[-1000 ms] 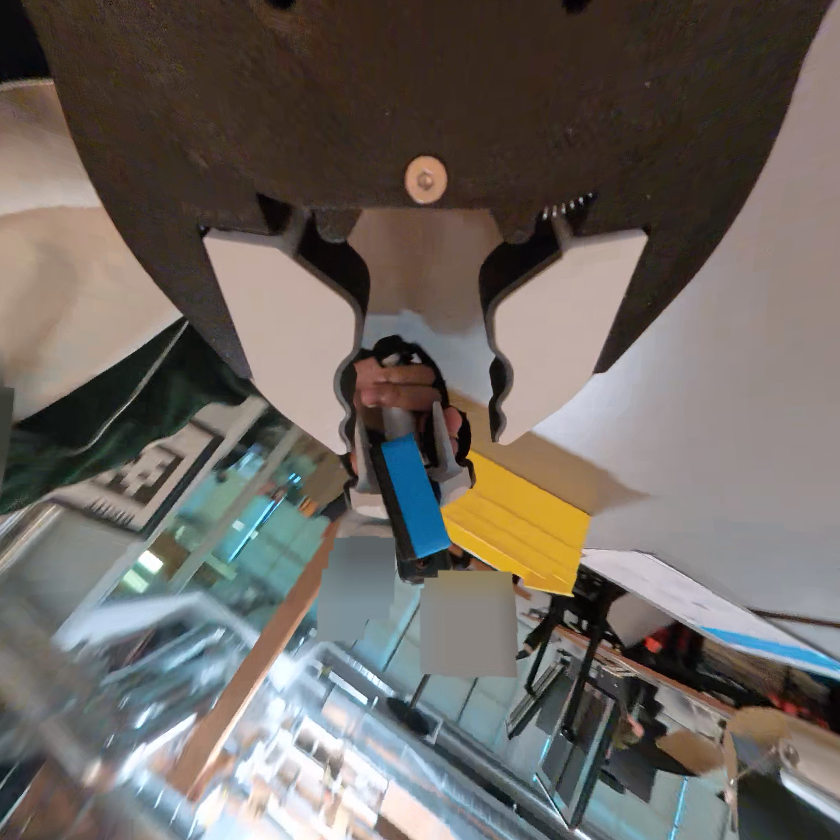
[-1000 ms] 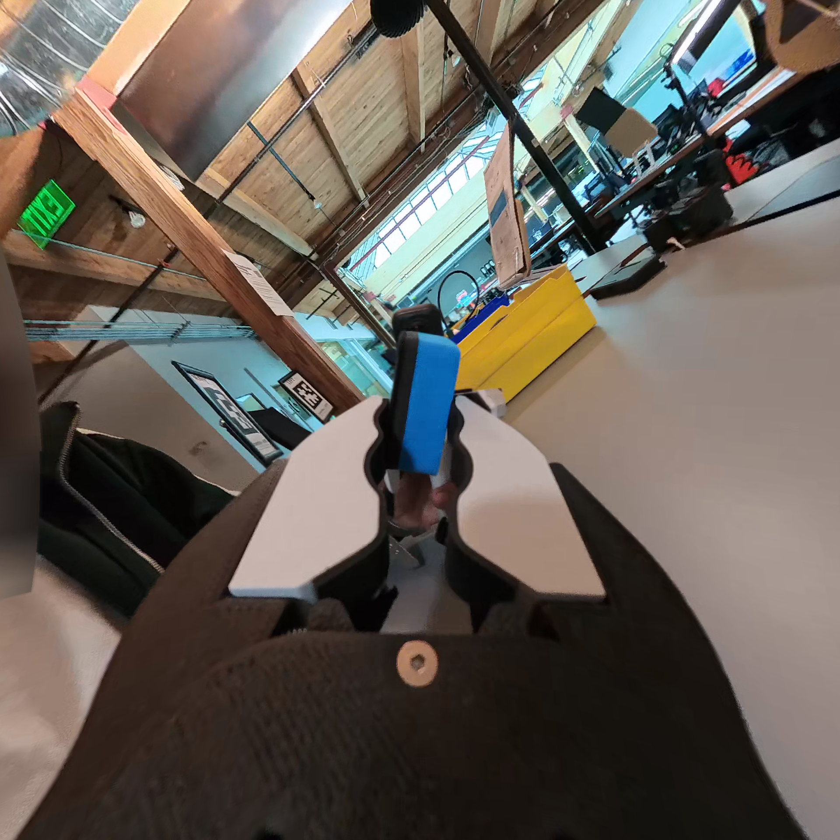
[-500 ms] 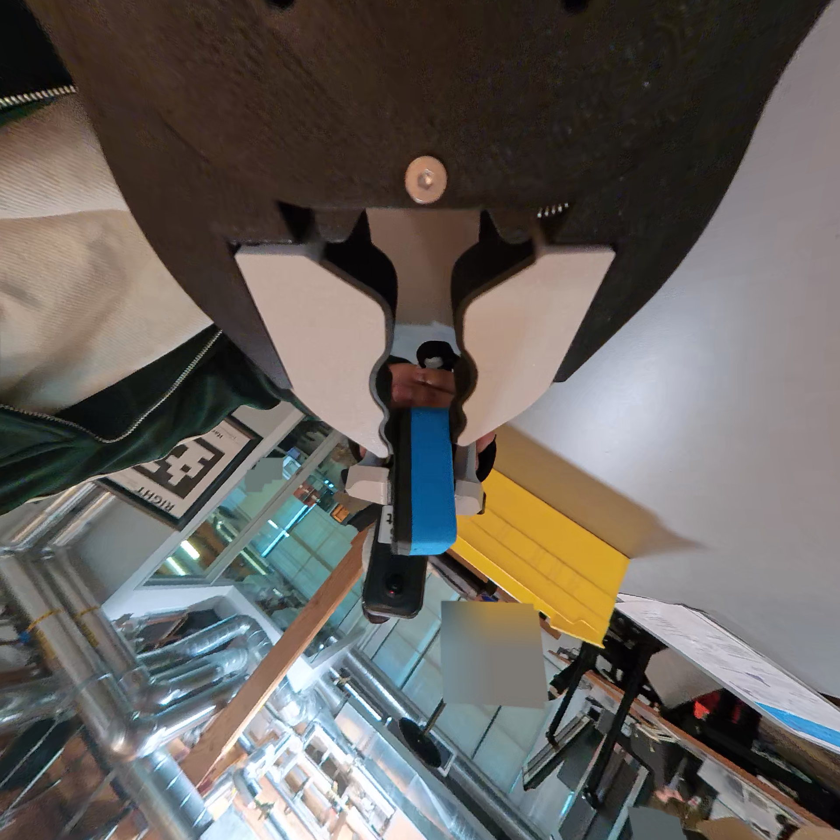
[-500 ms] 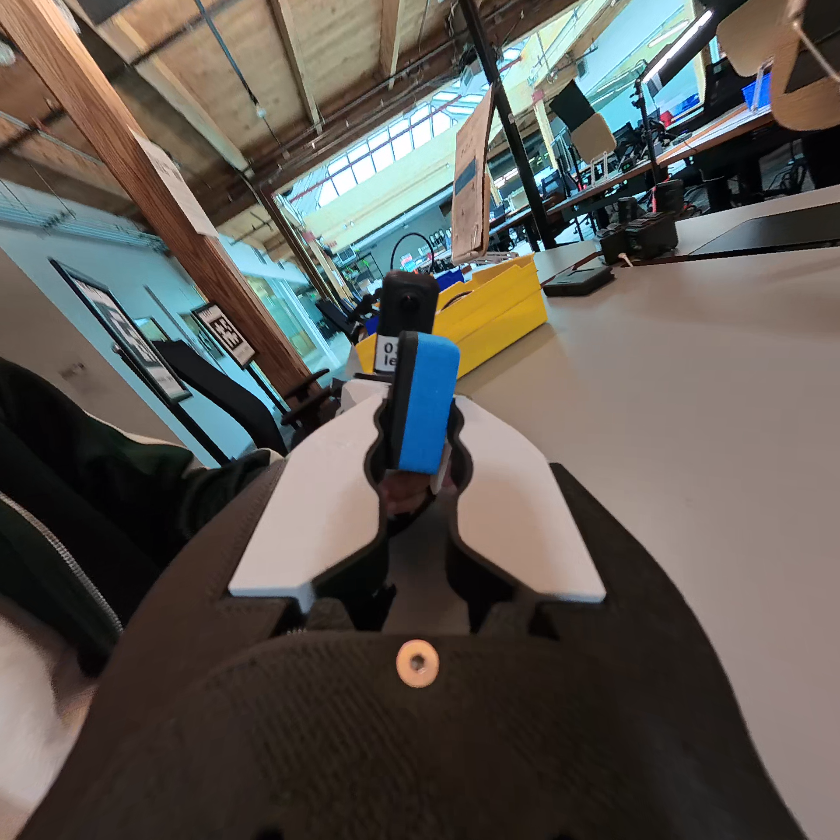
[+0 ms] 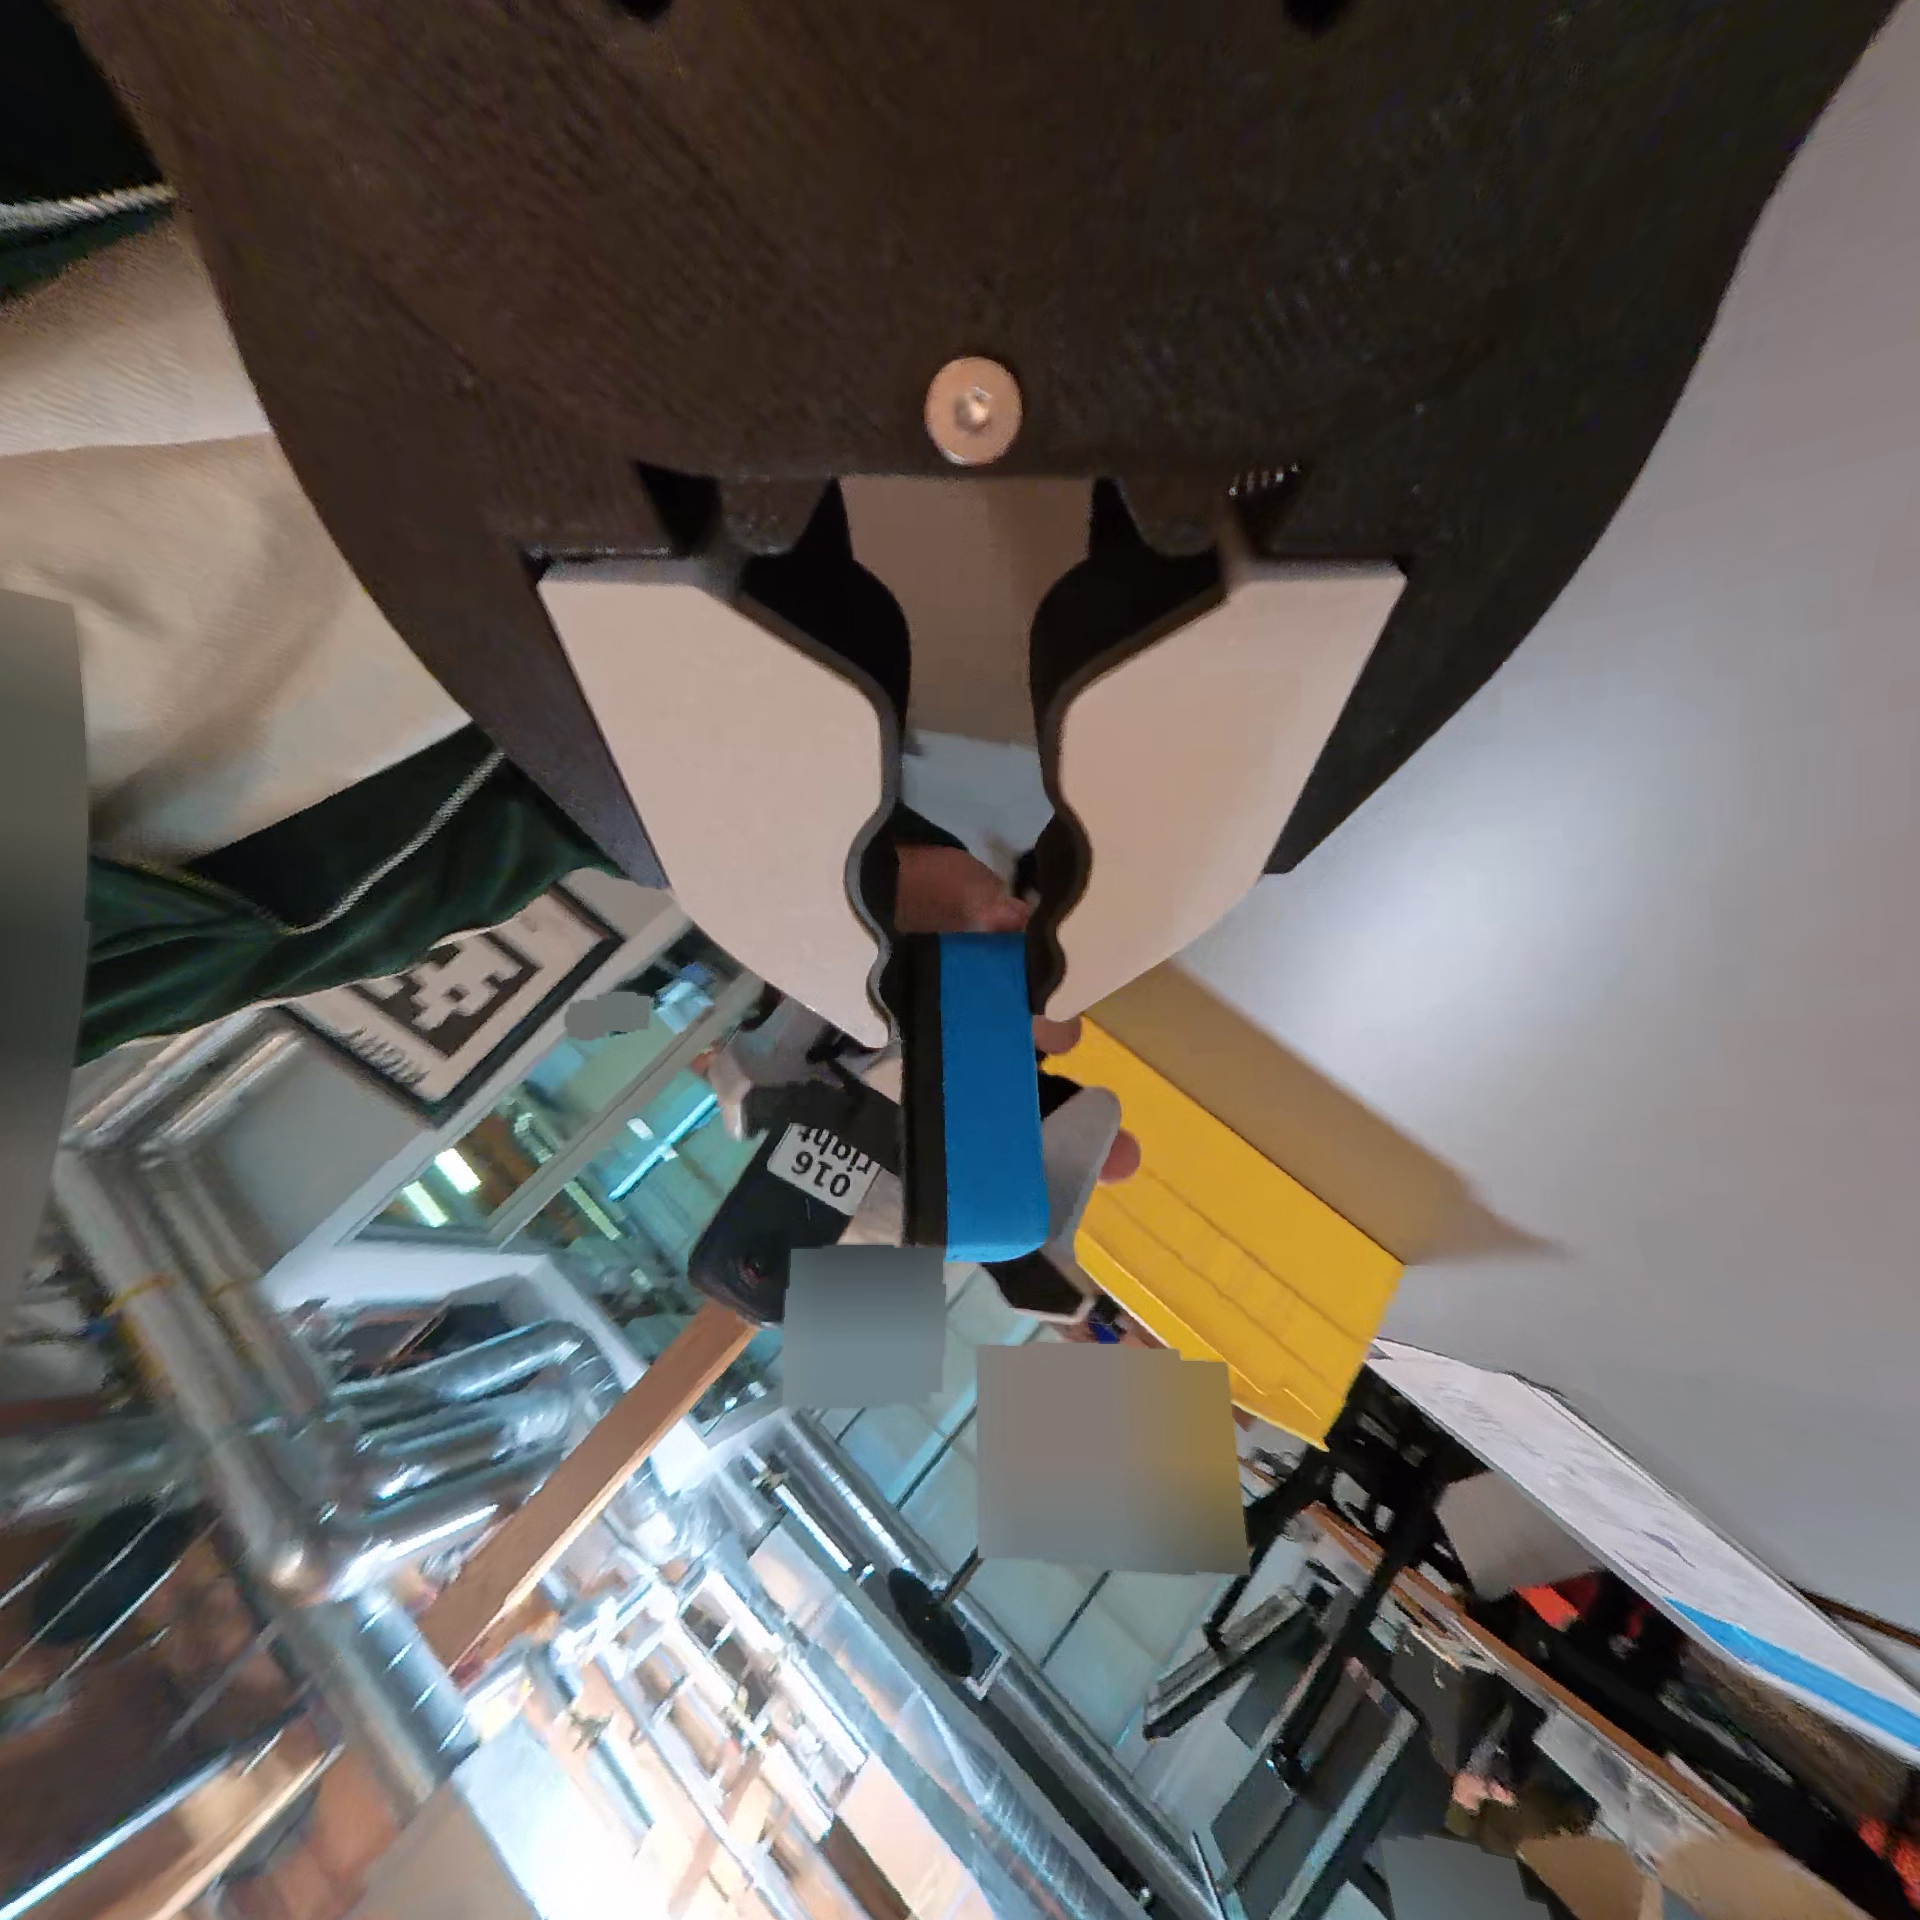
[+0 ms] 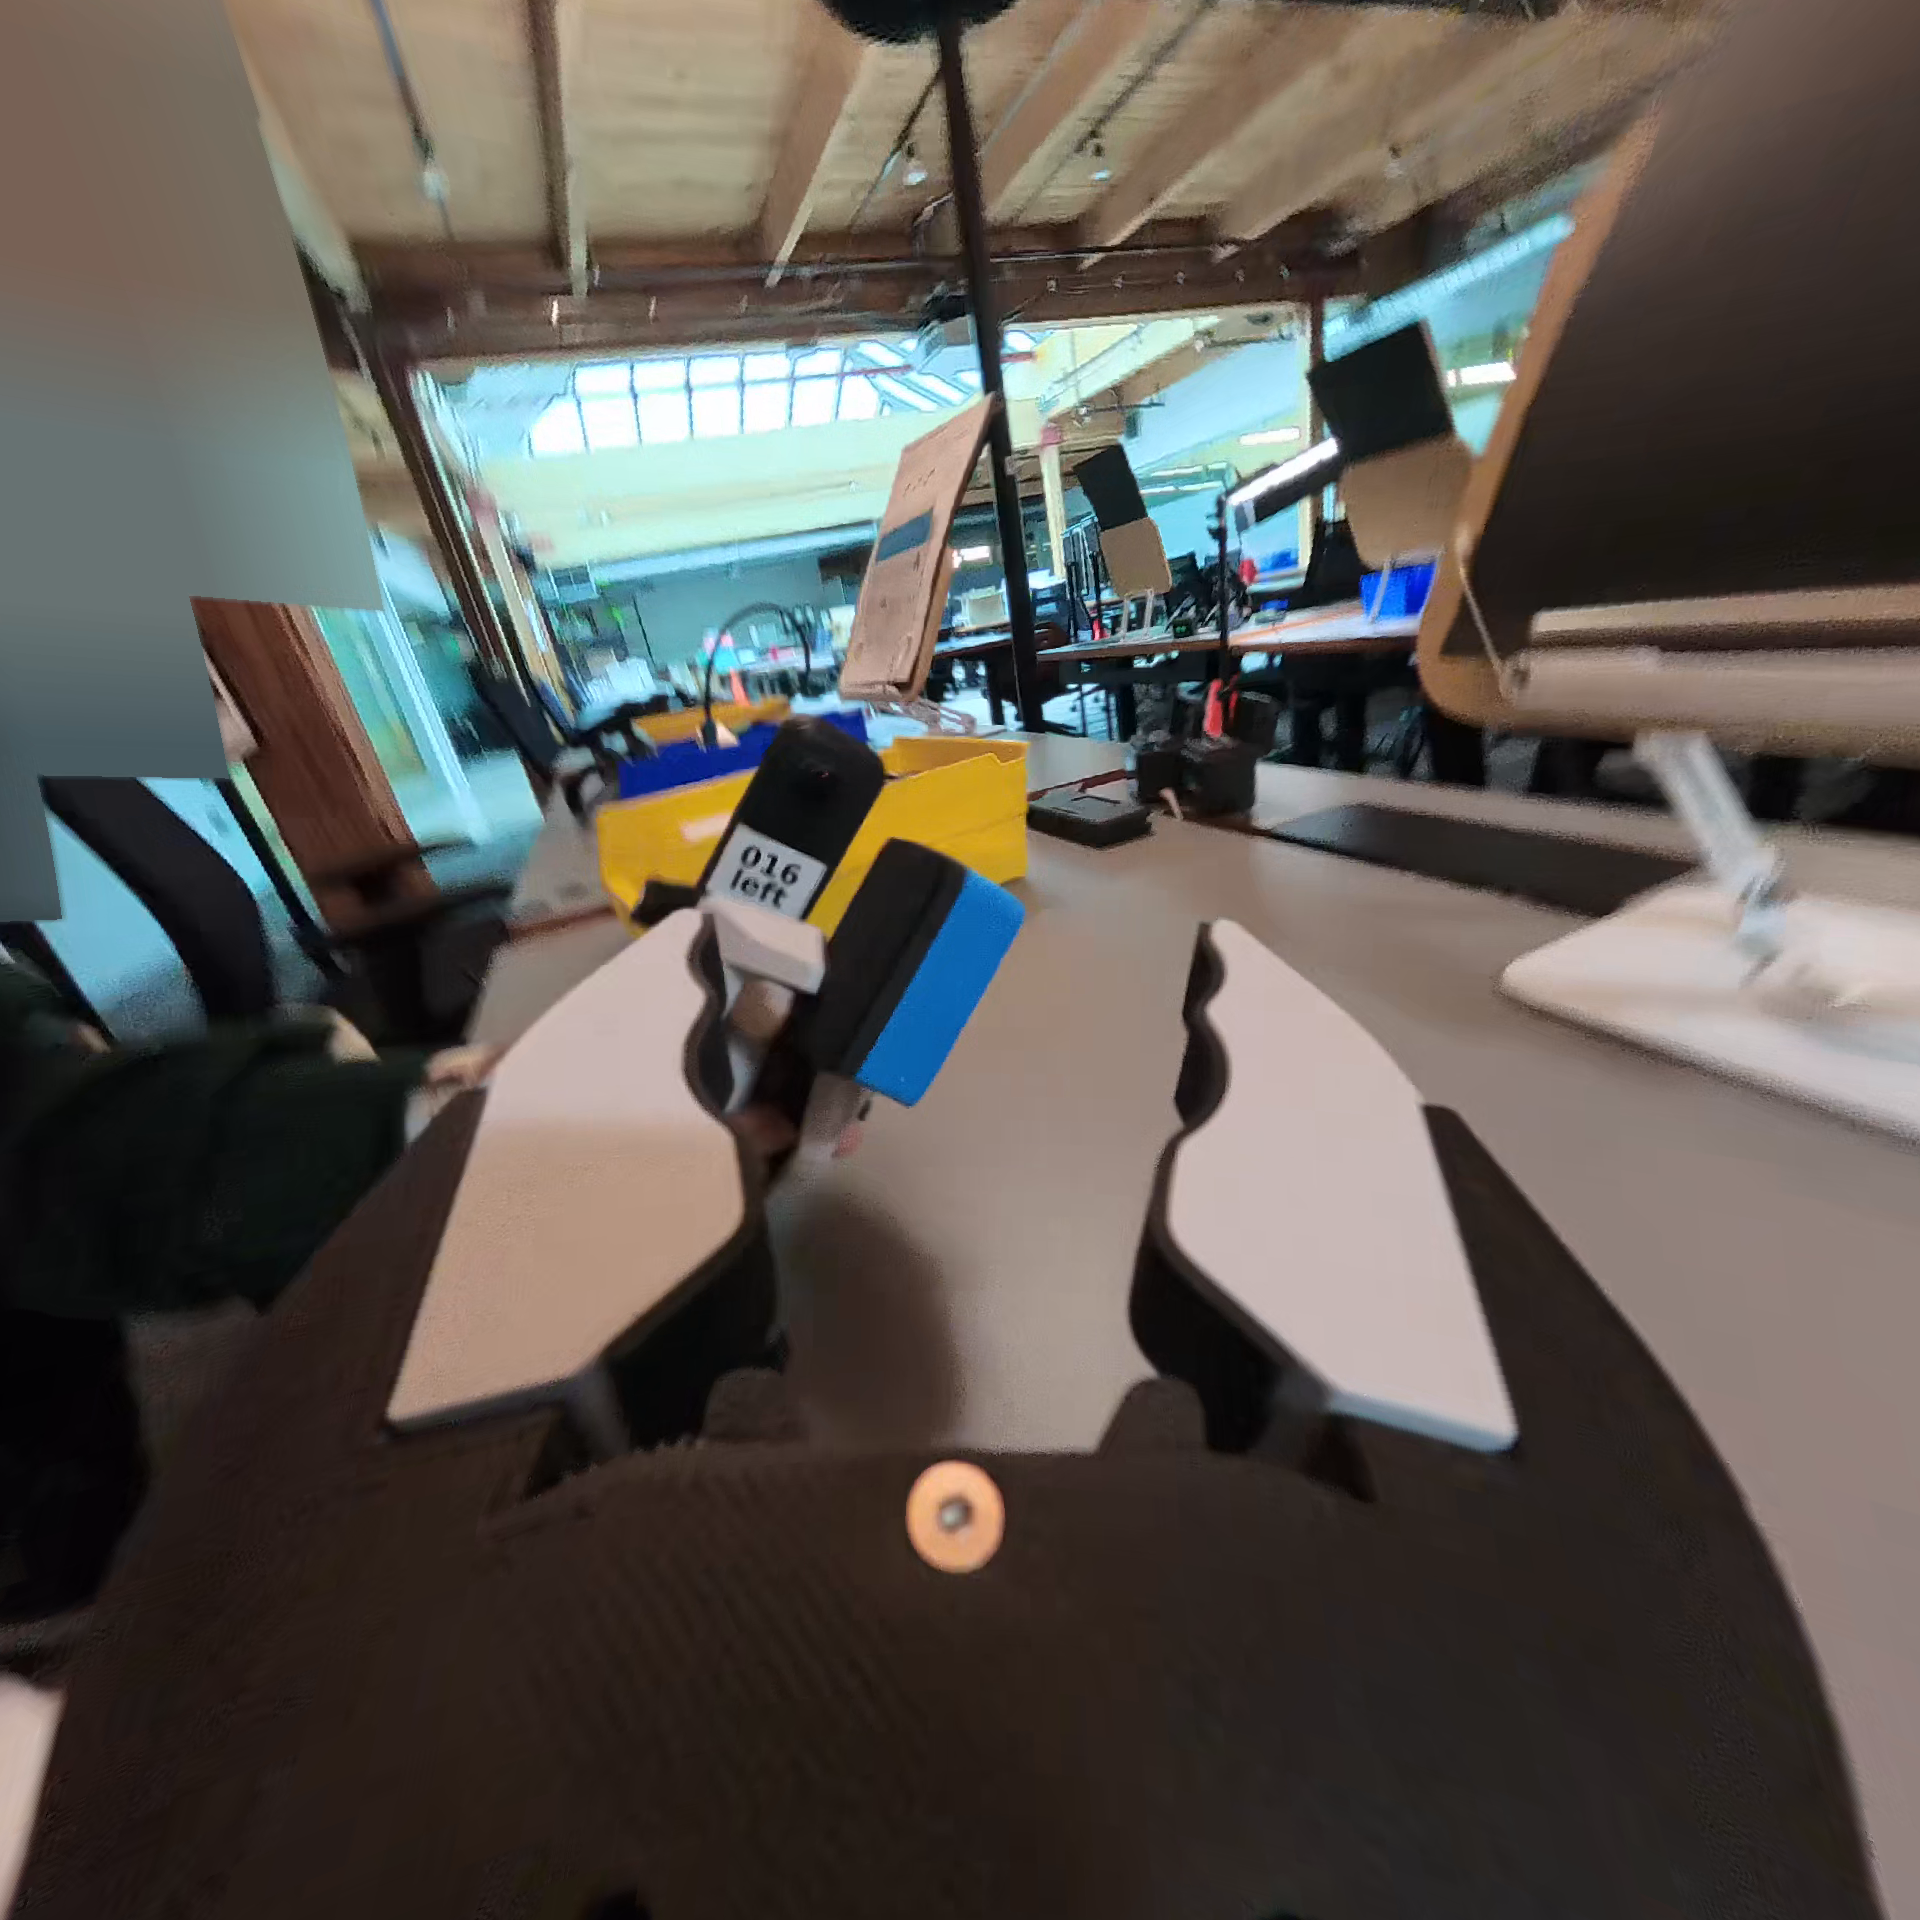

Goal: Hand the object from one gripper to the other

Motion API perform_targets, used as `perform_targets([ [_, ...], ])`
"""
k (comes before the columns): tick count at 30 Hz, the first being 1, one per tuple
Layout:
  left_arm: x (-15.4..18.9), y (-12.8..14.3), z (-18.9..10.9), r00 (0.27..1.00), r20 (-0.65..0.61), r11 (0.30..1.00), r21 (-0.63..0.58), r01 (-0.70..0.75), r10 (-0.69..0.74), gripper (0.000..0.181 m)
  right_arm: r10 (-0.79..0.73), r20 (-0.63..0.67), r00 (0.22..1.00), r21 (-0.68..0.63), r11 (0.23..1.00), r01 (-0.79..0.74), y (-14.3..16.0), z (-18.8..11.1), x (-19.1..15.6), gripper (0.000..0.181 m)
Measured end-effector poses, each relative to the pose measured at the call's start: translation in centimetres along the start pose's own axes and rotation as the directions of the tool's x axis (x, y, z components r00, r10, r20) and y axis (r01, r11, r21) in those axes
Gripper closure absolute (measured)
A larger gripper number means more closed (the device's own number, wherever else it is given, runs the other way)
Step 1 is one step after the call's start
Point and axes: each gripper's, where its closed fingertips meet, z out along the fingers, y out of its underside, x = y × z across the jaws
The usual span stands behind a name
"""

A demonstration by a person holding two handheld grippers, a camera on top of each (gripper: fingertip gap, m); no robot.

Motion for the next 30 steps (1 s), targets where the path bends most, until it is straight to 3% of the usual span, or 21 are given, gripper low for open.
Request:
perform_targets([
  [2, 0.4, 0.4, 0.0, 0.989, -0.080, 0.992, -0.029, 0.124, -0.126, 0.157, -0.218, 0.018, 0.976, -0.062, 0.974, 0.219, 0.7, 0.0, -0.7, 0.099],
  [4, 0.7, 1.1, 0.1, 0.961, -0.137, 0.969, -0.086, 0.230, -0.241, 0.157, -0.428, 0.029, 0.903, -0.165, 0.889, 0.426, 2.4, -0.2, -0.6, 0.103],
  [6, 1.0, 1.4, 0.3, 0.944, -0.166, 0.957, -0.104, 0.270, -0.285, 0.157, -0.520, 0.056, 0.852, -0.221, 0.826, 0.518, 3.5, -0.2, -0.5, 0.103],
  [14, 0.8, 2.4, 0.4, 0.917, -0.153, 0.924, -0.171, 0.341, -0.367, 0.157, -0.532, 0.167, 0.830, -0.237, 0.795, 0.558, 4.7, -0.1, -2.3, 0.115],
  [30, 0.4, 3.0, 0.6, 0.924, -0.132, 0.925, -0.186, 0.332, -0.358, 0.157, -0.593, 0.153, 0.791, -0.267, 0.746, 0.611, 5.0, -0.1, -2.1, 0.124],
])
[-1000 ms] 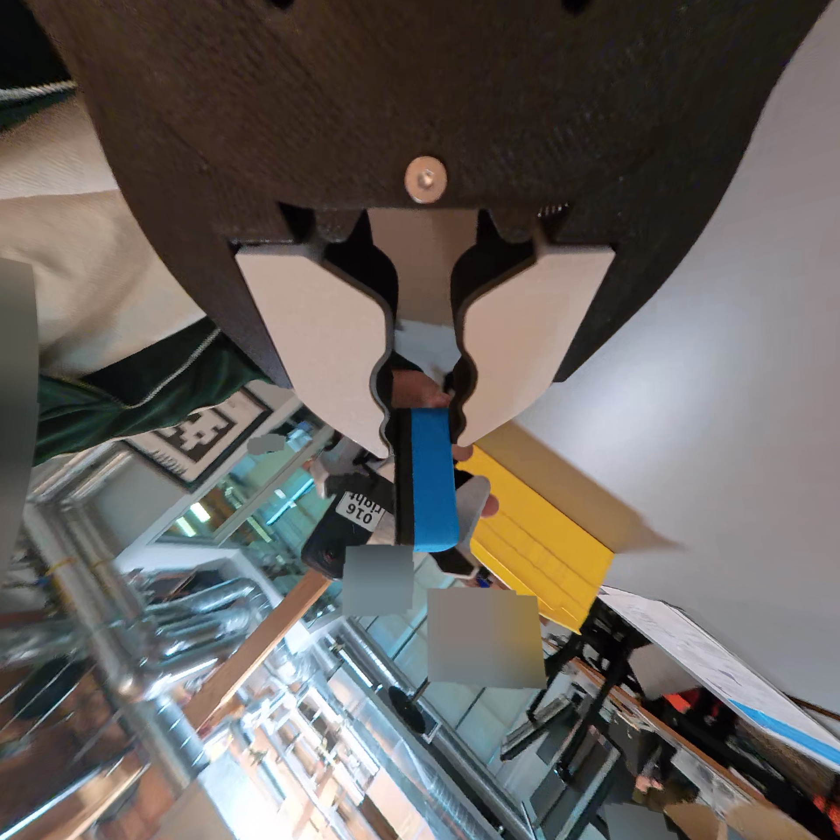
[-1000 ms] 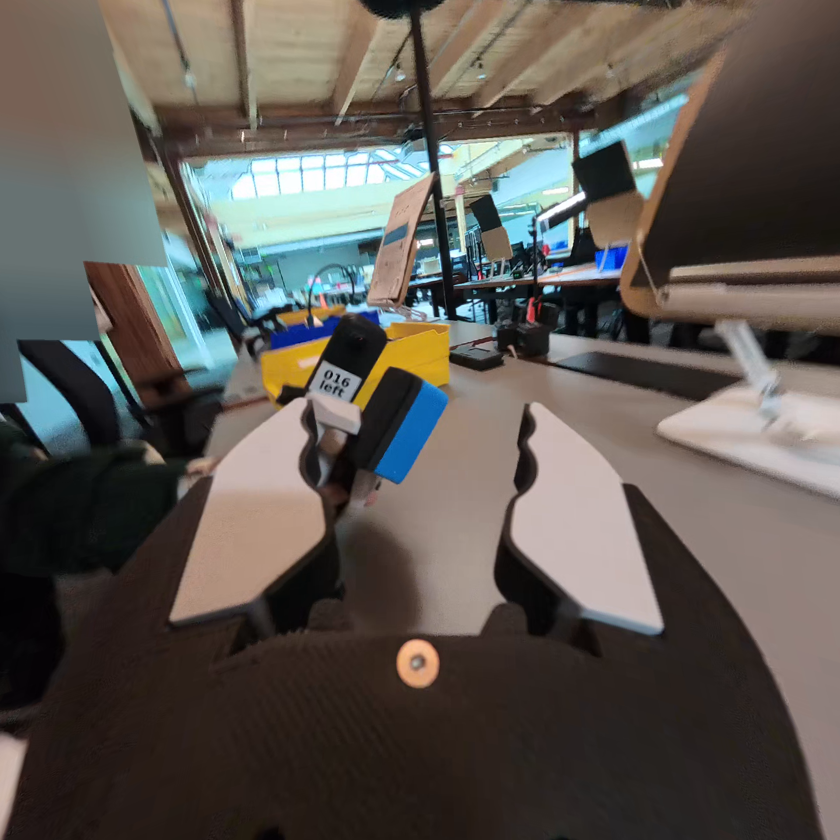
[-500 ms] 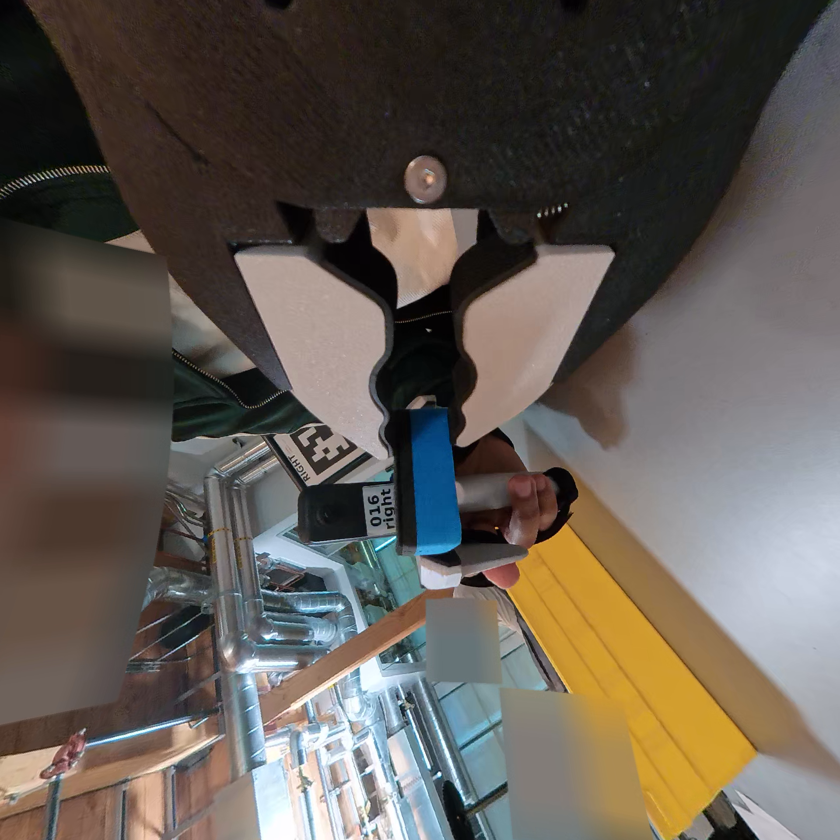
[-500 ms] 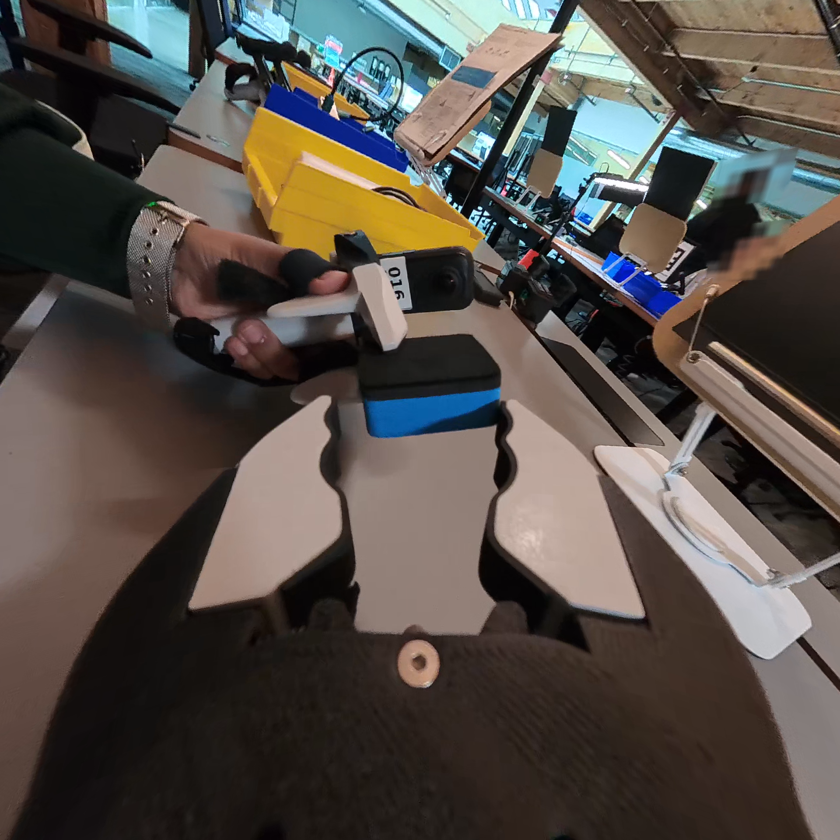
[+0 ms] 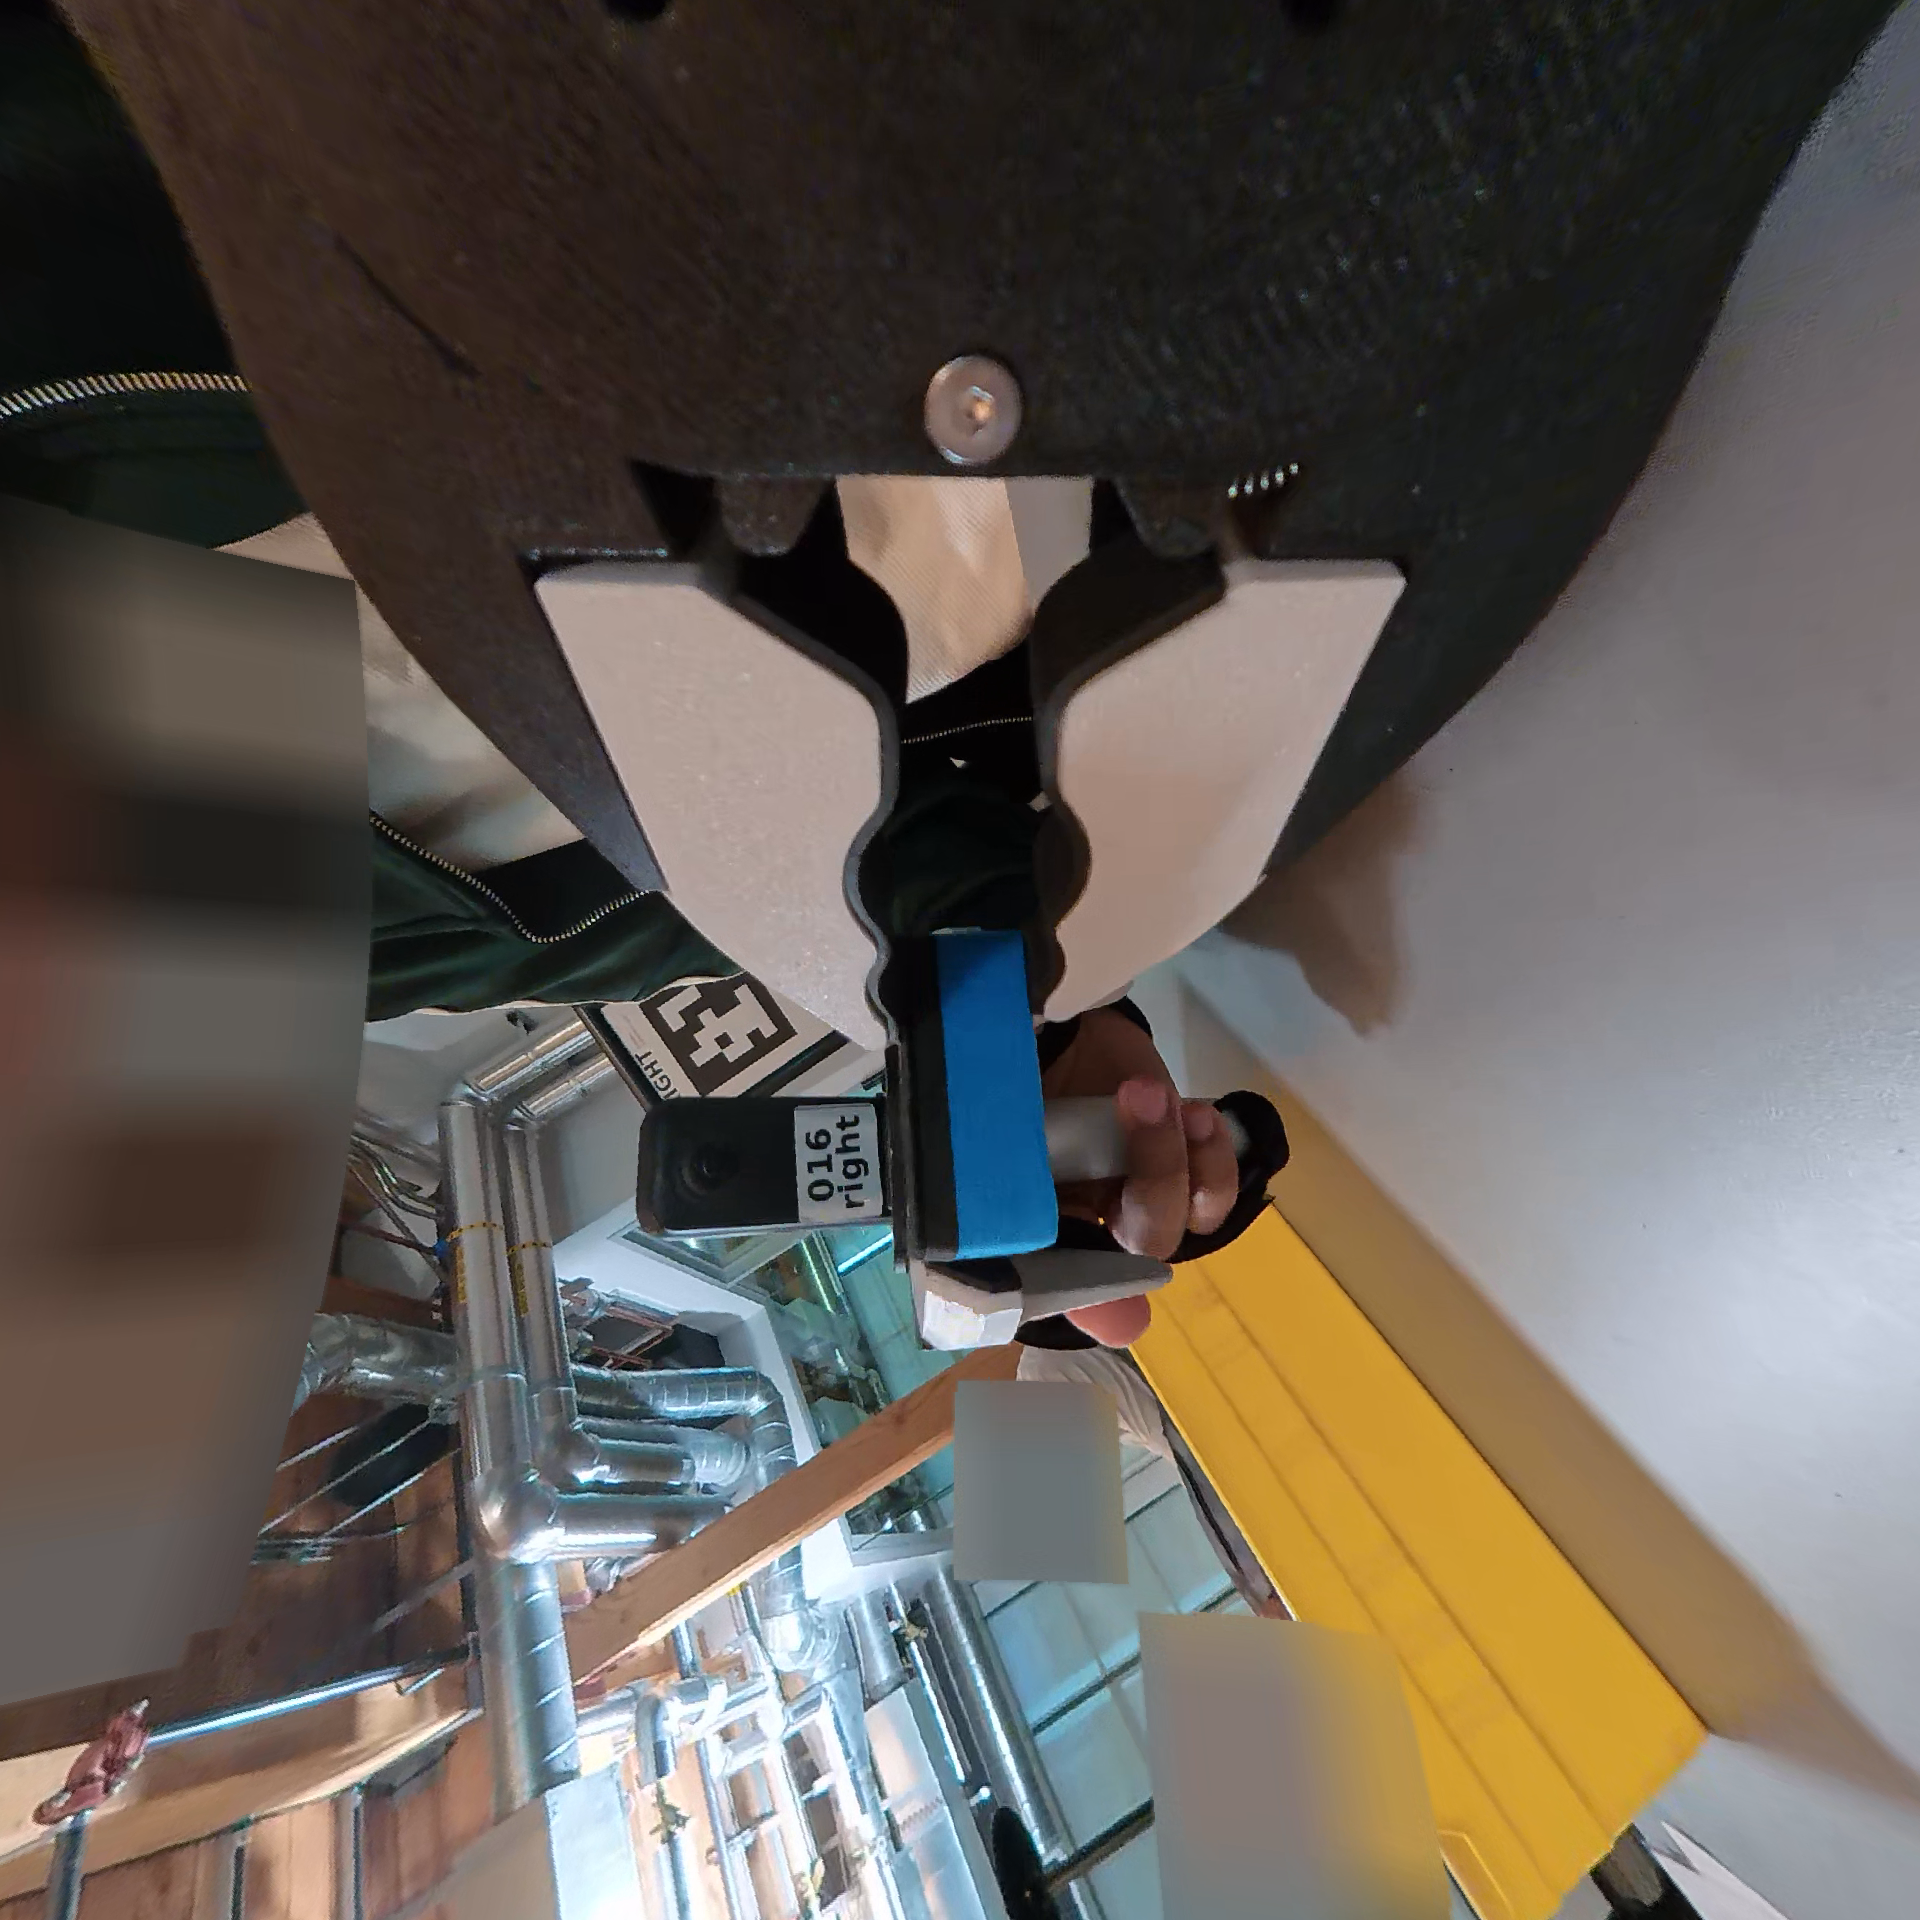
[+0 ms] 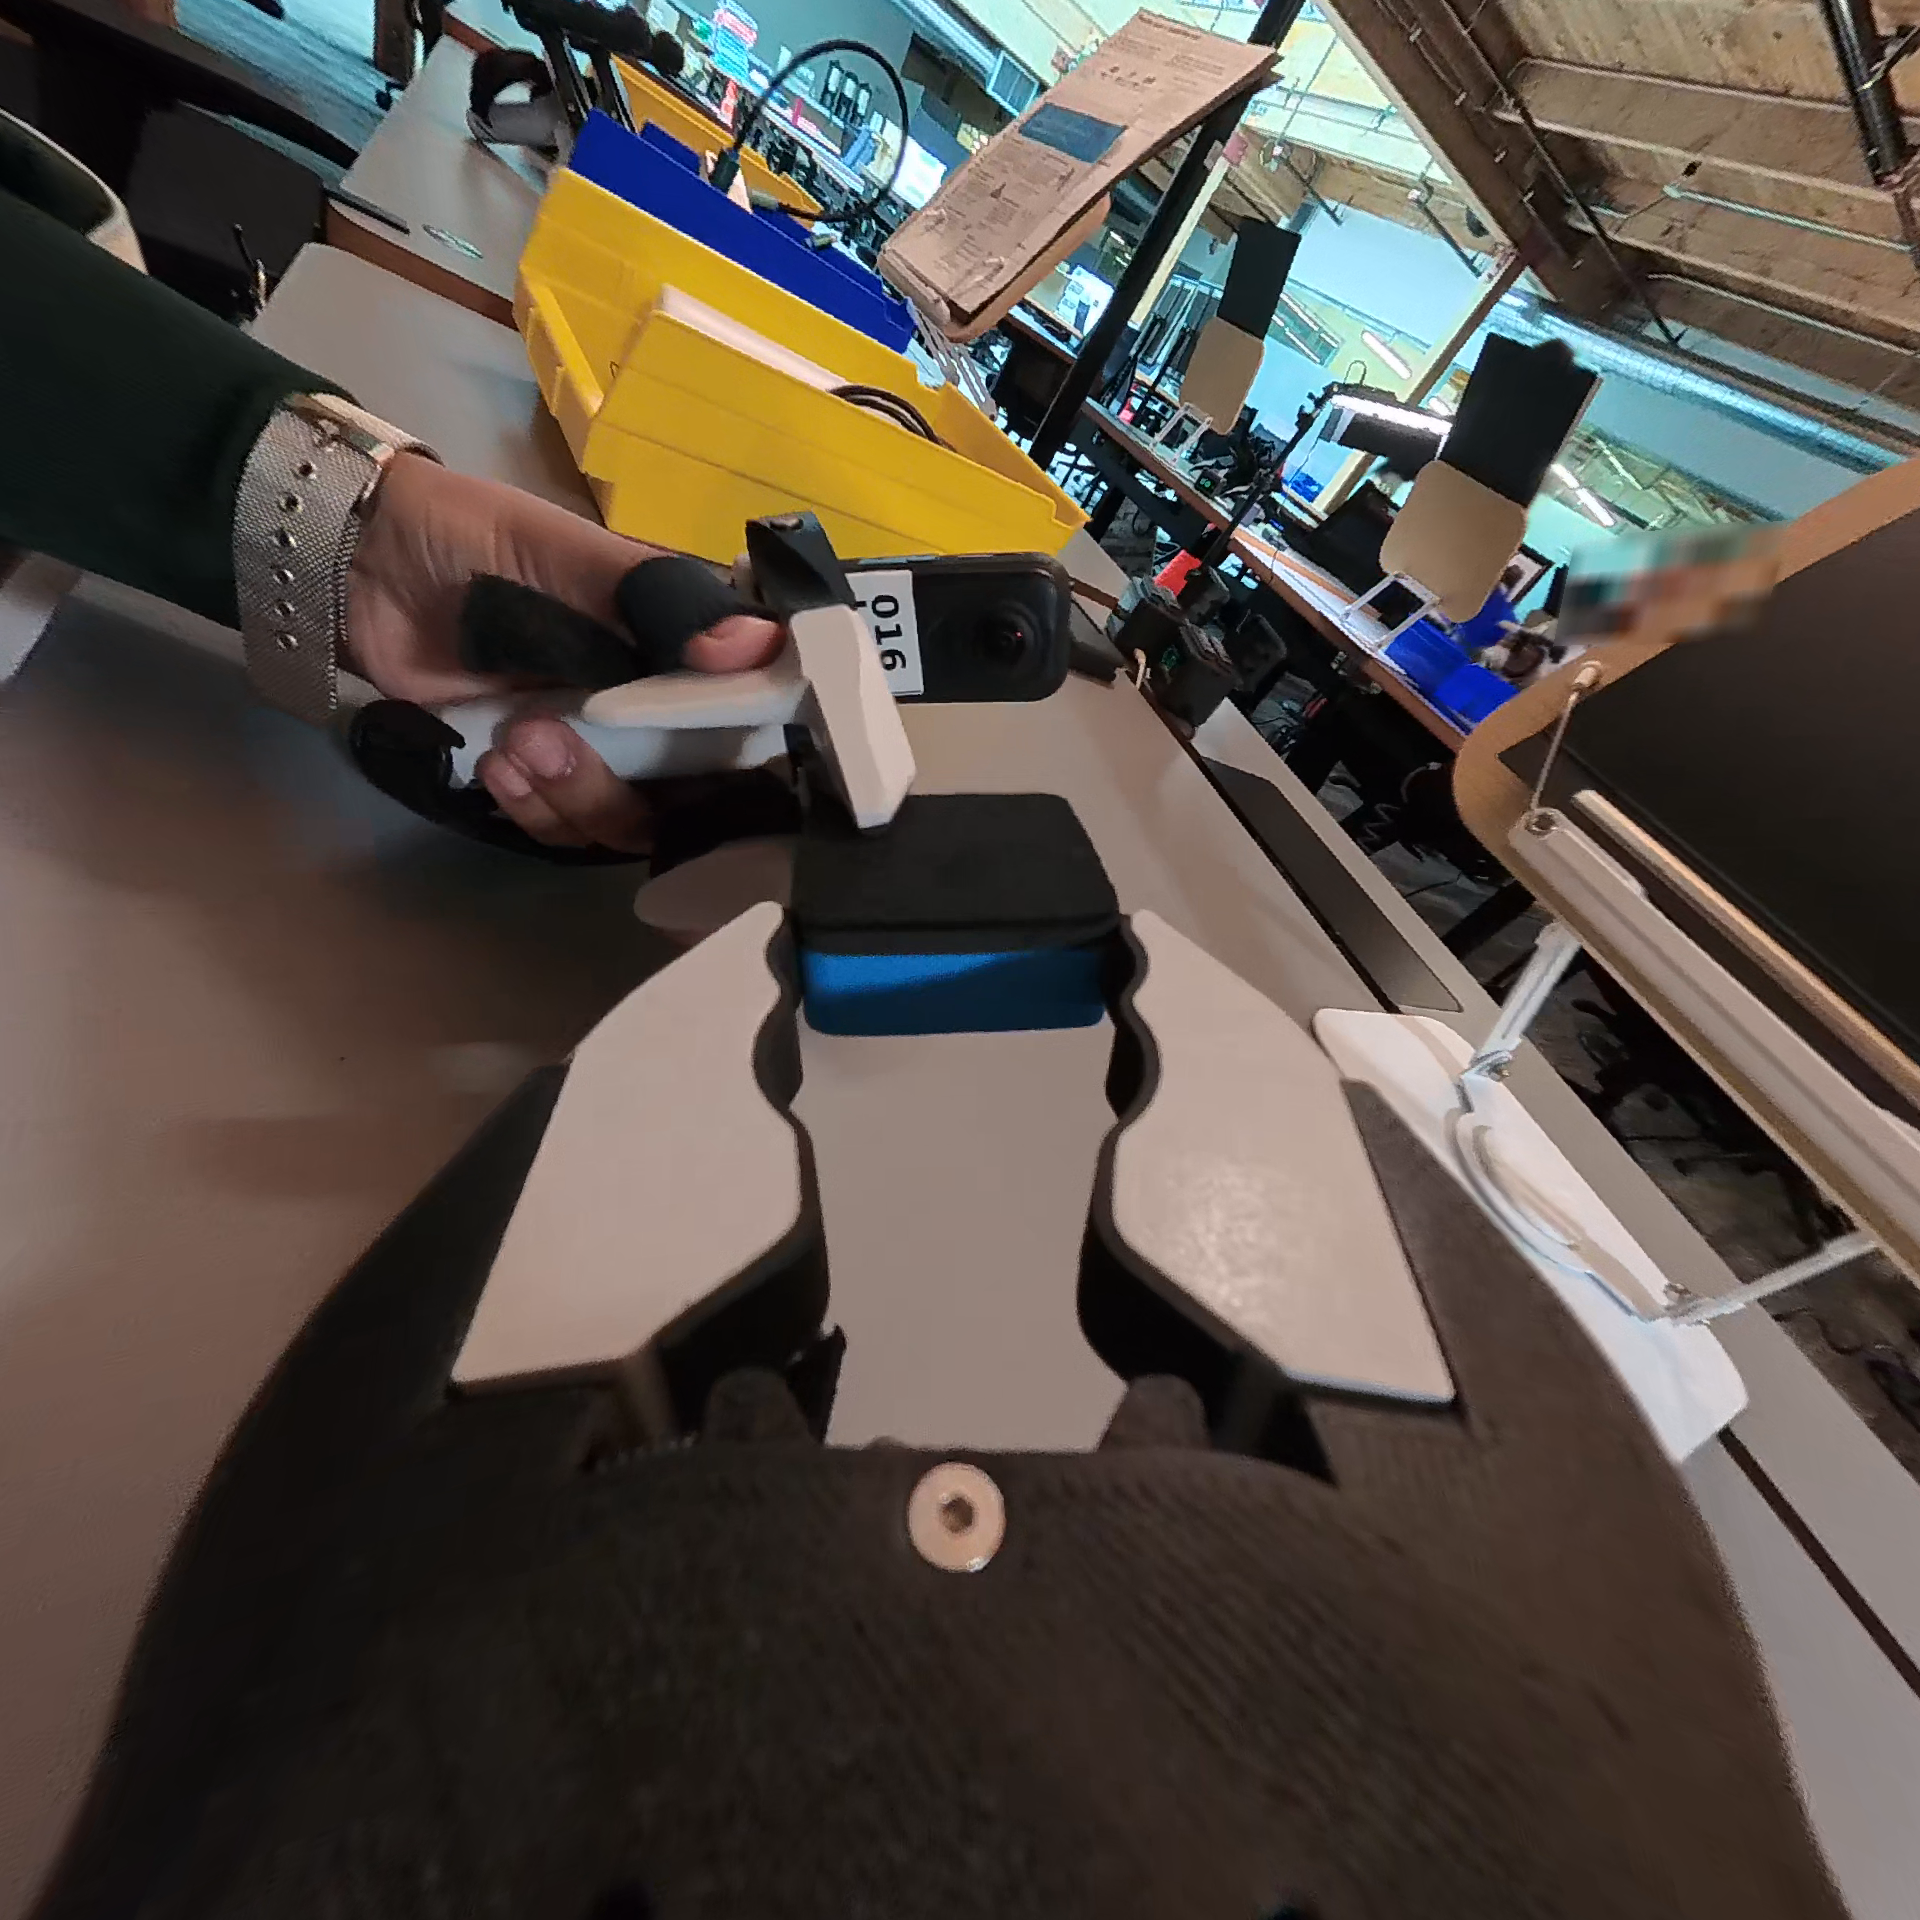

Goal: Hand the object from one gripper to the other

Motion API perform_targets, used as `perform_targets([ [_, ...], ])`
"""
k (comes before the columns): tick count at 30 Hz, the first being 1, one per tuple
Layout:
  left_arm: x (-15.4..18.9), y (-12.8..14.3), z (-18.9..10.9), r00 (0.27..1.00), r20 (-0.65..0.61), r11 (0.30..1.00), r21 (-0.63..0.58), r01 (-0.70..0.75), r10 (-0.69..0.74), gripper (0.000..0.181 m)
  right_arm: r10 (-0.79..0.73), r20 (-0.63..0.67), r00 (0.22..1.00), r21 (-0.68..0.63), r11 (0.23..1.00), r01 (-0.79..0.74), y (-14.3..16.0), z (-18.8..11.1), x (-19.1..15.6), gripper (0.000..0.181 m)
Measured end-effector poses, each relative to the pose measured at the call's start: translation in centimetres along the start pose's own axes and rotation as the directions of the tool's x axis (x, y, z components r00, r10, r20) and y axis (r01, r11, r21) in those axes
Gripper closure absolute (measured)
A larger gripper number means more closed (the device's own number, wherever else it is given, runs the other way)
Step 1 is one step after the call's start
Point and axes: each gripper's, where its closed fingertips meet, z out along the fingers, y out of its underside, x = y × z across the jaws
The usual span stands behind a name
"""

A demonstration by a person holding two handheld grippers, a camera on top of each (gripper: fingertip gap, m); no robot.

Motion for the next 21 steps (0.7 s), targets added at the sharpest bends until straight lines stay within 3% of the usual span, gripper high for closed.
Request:
perform_targets([
  [3, -0.3, -0.4, -0.1, 0.999, 0.027, 0.999, 0.026, -0.036, 0.035, 0.153, -0.027, -0.045, 0.999, -0.031, 0.999, 0.026, 0.2, 0.1, 0.4, 0.124],
  [6, -1.9, -1.3, -0.5, 0.981, 0.165, 0.991, 0.074, -0.115, 0.101, 0.118, -0.082, -0.126, 0.989, -0.138, 0.988, 0.064, 1.5, 0.0, 1.6, 0.124],
  [8, -3.2, -1.8, -1.0, 0.935, 0.305, 0.975, 0.067, -0.212, 0.182, 0.098, -0.117, -0.185, 0.976, -0.241, 0.968, 0.070, 2.8, 0.1, 2.3, 0.124],
  [10, -4.2, -2.1, -1.4, 0.847, 0.445, 0.946, 0.004, -0.325, 0.290, 0.090, -0.178, -0.245, 0.953, -0.372, 0.925, 0.077, 3.9, 0.3, 2.8, 0.124],
  [16, -5.1, -2.5, -2.0, 0.536, 0.650, 0.813, -0.236, -0.532, 0.539, 0.093, -0.467, -0.173, 0.867, -0.590, 0.754, 0.288, 4.6, 2.0, 0.9, 0.123],
  [18, -5.4, -2.1, -1.9, 0.506, 0.657, 0.804, -0.278, -0.526, 0.559, 0.095, -0.507, -0.158, 0.847, -0.608, 0.726, 0.321, 4.3, 2.5, 0.3, 0.123],
  [21, -5.5, -1.7, -1.7, 0.524, 0.651, 0.816, -0.285, -0.503, 0.550, 0.104, -0.526, -0.158, 0.836, -0.613, 0.715, 0.334, 3.9, 2.7, 0.0, 0.123],
])
